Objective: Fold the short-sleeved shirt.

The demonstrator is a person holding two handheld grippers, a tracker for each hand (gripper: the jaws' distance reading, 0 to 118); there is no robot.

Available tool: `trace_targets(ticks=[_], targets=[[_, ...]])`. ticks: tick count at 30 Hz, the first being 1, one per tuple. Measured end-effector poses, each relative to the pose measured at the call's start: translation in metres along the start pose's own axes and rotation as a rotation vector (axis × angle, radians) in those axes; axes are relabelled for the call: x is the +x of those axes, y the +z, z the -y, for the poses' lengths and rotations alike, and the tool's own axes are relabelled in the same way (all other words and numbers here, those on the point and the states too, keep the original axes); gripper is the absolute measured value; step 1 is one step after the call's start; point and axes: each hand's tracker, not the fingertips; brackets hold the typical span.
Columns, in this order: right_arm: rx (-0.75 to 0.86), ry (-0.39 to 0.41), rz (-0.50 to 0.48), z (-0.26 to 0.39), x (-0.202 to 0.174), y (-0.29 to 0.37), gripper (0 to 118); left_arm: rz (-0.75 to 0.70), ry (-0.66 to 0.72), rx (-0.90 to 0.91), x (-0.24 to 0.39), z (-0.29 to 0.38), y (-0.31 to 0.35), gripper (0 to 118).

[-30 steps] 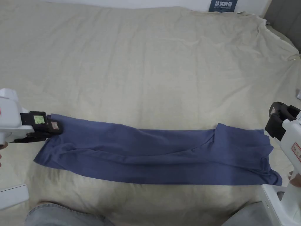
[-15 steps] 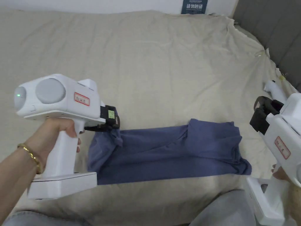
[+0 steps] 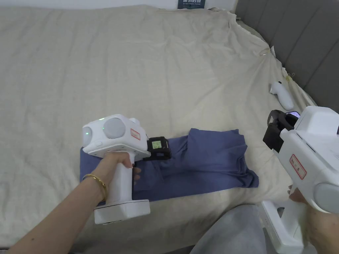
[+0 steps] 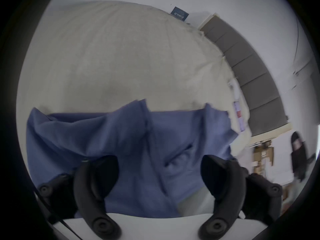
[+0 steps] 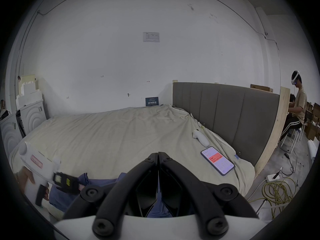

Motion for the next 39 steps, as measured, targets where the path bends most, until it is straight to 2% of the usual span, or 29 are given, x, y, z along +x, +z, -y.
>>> trace_targets(ticks=[1, 3, 6, 7, 8, 11, 12, 13, 14, 17, 20, 26, 30, 32, 35, 37, 39], targets=[[0.001, 0.006, -0.002, 0.0, 0.0, 0.0, 0, 0.063, 0.009, 0.023, -0.008, -0.009, 0.01, 104], [0.0, 0.015, -0.006, -0.001, 0.001, -0.002, 0, 0.095, -0.015, 0.112, -0.011, -0.018, 0.035, 104], [-0.003, 0.016, -0.012, -0.001, 0.0, -0.004, 0, -0.054, -0.122, 0.27, -0.02, -0.03, 0.076, 102], [-0.003, 0.015, -0.013, -0.001, -0.001, -0.004, 0, -0.123, -0.161, 0.324, -0.022, -0.03, 0.085, 95], [-0.003, 0.014, -0.015, 0.0, -0.002, -0.004, 0, -0.188, -0.196, 0.37, -0.025, -0.028, 0.091, 79], [-0.007, 0.012, -0.025, 0.0, -0.005, -0.006, 0, -0.371, -0.291, 0.471, -0.025, -0.007, 0.097, 52], [-0.008, 0.013, -0.028, 0.0, -0.006, -0.007, 0, -0.443, -0.301, 0.473, -0.027, -0.002, 0.09, 17], [-0.009, 0.017, -0.031, 0.0, -0.007, -0.006, 0, -0.471, -0.305, 0.475, -0.026, 0.01, 0.087, 6], [-0.009, 0.018, -0.033, 0.0, -0.008, -0.006, 0, -0.461, -0.294, 0.461, -0.029, 0.016, 0.081, 0], [-0.005, 0.028, -0.04, -0.001, -0.011, -0.002, 0, -0.387, -0.238, 0.4, -0.03, 0.041, 0.057, 0], [-0.004, 0.032, -0.036, -0.001, -0.01, 0.001, 0, -0.397, -0.286, 0.409, -0.017, 0.067, 0.031, 0], [-0.012, 0.04, -0.008, 0.002, 0.001, 0.008, 0, -0.305, -0.556, 0.349, 0.027, 0.112, -0.01, 0], [-0.021, 0.037, 0.016, 0.005, 0.009, 0.01, 0, -0.3, -0.742, 0.33, 0.047, 0.143, -0.038, 0], [-0.026, 0.034, 0.021, 0.006, 0.012, 0.011, 0, -0.128, -0.698, 0.182, 0.058, 0.149, -0.045, 0], [-0.026, 0.034, 0.027, 0.006, 0.013, 0.012, 0, -0.181, -0.811, 0.236, 0.07, 0.158, -0.05, 0], [-0.023, 0.032, 0.025, 0.005, 0.014, 0.012, 0, -0.011, -0.738, 0.201, 0.071, 0.145, -0.032, 0], [-0.019, 0.032, 0.024, 0.004, 0.013, 0.012, 0, -0.007, -0.67, 0.302, 0.073, 0.128, -0.01, 0]])
